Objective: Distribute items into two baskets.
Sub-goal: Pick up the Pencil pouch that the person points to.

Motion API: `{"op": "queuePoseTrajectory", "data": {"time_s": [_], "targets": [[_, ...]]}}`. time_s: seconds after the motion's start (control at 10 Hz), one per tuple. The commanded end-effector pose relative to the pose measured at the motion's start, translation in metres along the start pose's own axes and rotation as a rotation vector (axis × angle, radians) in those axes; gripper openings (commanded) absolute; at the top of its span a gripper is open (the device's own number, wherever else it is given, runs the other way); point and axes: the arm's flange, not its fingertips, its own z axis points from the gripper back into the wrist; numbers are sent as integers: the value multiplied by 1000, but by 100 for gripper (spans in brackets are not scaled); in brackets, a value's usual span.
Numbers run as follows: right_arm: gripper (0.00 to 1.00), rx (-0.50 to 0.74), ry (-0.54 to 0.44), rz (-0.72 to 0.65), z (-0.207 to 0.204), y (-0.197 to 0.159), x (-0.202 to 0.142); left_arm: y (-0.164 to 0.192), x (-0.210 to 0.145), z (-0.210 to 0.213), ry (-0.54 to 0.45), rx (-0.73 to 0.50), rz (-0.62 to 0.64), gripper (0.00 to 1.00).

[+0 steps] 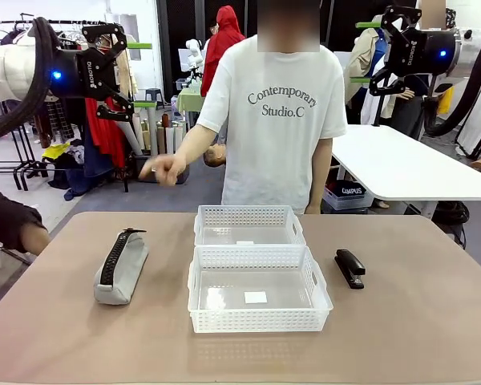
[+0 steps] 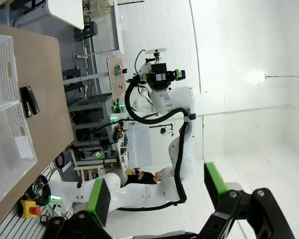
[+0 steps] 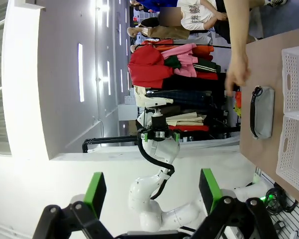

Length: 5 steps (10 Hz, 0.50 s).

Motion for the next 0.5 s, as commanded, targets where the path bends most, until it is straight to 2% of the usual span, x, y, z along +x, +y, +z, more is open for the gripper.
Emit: {"op": "queuePoseTrajectory", "data": {"time_s": [0.0,0.4], "targets": [[100,6,-2,1,1,2,-3,-1,0,0,0,0,-1,100],[100,6,-2,1,1,2,-3,-1,0,0,0,0,-1,100]]}}
